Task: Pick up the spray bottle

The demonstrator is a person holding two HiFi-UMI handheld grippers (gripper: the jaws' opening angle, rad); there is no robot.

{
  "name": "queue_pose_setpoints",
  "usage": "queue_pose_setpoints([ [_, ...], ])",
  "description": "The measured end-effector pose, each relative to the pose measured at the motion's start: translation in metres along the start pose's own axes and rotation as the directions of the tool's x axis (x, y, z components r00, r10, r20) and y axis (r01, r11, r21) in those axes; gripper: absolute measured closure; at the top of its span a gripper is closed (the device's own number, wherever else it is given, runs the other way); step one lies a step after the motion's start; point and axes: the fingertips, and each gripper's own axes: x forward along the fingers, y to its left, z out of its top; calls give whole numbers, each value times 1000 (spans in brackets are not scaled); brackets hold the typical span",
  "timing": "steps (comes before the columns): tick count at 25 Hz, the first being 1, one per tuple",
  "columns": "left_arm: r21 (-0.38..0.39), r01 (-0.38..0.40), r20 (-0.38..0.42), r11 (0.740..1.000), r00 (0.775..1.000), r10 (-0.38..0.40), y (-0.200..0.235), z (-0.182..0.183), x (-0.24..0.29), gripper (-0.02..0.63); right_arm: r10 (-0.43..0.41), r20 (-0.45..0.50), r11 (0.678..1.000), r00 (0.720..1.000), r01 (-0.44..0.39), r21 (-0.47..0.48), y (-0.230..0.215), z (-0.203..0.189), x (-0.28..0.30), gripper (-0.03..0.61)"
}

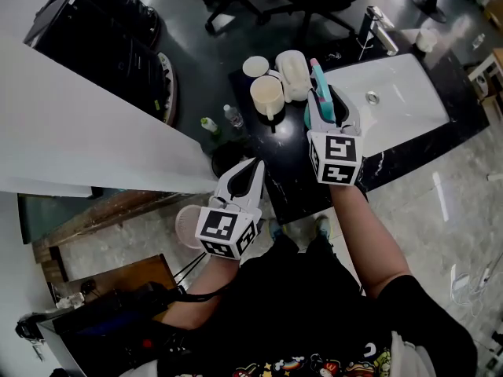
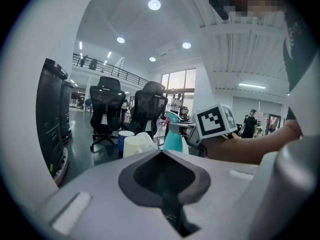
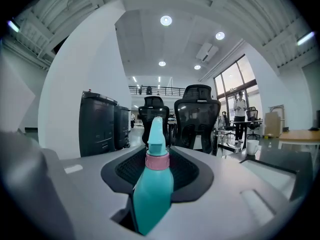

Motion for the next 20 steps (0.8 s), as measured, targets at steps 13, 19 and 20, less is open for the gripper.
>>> queue_pose_setpoints([
  [13, 34, 44, 84, 998, 995, -47, -40, 37, 29, 614, 133, 108, 991, 985, -134, 2, -9, 71, -119, 410],
  [19, 42, 37, 128, 998, 991, -42, -55, 53, 29, 614, 154, 93, 987, 984, -156, 21, -14, 64, -156, 410],
  [20, 43, 32, 136, 999, 990, -38, -56, 56, 28, 614, 152, 85, 987, 985, -155, 28, -15, 61, -158, 410],
])
